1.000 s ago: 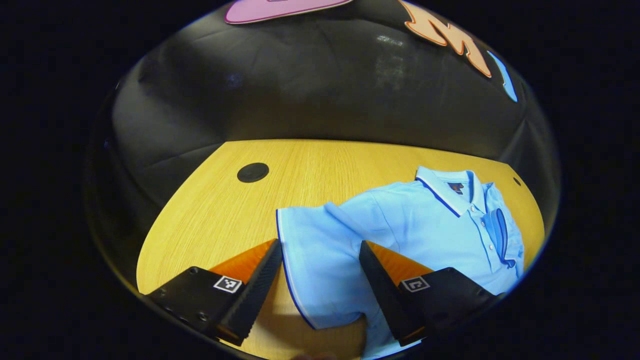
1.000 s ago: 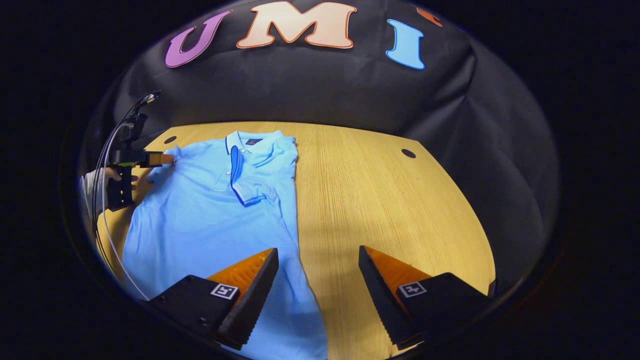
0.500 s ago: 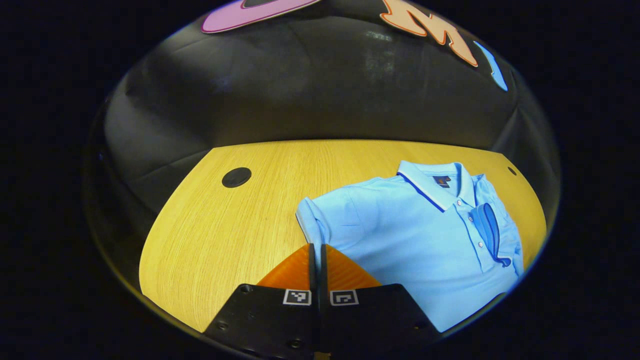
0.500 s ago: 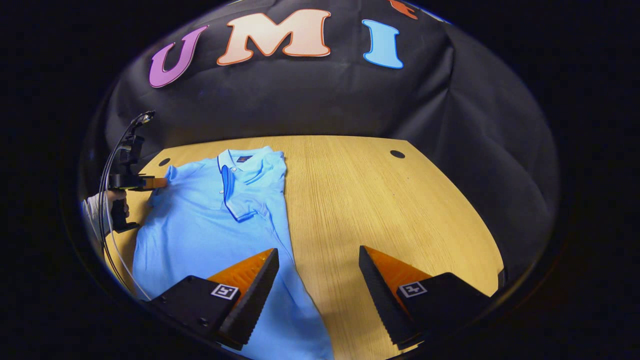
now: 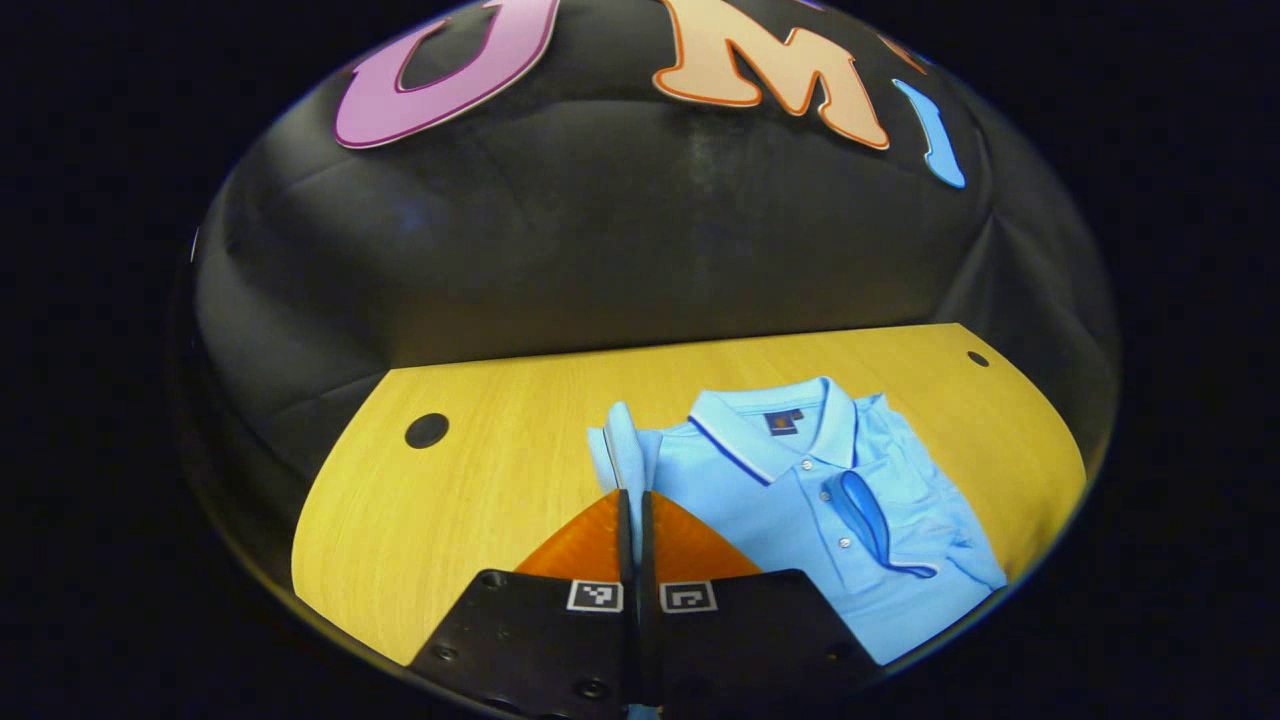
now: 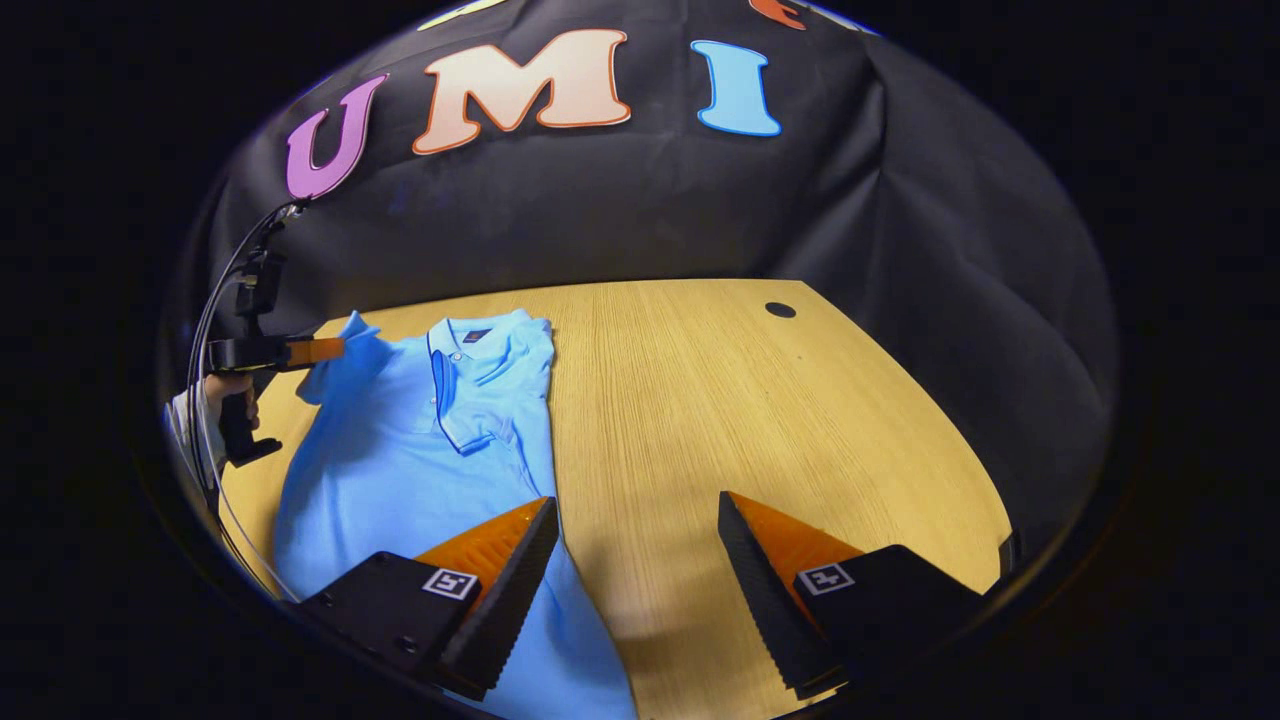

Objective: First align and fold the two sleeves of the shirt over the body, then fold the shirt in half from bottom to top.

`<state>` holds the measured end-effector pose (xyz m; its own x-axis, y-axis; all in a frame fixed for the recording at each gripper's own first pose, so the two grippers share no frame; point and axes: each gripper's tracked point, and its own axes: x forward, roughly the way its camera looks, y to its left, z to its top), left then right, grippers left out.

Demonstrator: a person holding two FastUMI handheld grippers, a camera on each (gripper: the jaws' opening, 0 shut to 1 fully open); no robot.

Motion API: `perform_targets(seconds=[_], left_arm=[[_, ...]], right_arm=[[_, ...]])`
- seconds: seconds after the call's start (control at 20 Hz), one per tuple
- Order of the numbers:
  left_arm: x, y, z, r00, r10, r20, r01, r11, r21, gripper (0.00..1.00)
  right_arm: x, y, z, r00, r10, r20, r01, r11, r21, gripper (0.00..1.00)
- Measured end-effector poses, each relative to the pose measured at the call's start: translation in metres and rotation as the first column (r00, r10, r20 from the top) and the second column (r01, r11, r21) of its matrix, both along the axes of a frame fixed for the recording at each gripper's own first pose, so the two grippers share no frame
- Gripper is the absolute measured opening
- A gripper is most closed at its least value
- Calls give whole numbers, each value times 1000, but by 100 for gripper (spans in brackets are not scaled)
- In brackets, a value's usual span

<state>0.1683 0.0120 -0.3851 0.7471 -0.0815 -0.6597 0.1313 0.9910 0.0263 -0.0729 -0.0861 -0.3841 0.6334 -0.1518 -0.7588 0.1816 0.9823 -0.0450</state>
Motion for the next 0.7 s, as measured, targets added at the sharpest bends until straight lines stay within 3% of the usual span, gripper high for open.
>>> perform_targets(seconds=[0.4, 0.55, 0.6, 0.65, 0.7], left_arm=[[-14, -76, -22, 996, -63, -61, 63, 998, 4, 0], [-26, -87, -38, 994, -42, -99, 46, 999, 29, 0], [-34, -96, -41, 991, -52, -122, 51, 999, -12, 0], [-42, -102, -40, 988, -52, -148, 45, 998, -50, 2], [-48, -109, -41, 986, -56, -155, 44, 996, -79, 18]], right_arm=[[-15, -48, 15, 998, -52, 27, 51, 998, 21, 100], [-15, -63, 17, 999, -29, 30, 29, 999, 23, 100], [-13, -67, 17, 999, -19, 30, 18, 999, 28, 100], [-11, -71, 20, 999, -8, 36, 7, 999, 37, 100], [-7, -71, 21, 999, 8, 45, -10, 999, 50, 100]])
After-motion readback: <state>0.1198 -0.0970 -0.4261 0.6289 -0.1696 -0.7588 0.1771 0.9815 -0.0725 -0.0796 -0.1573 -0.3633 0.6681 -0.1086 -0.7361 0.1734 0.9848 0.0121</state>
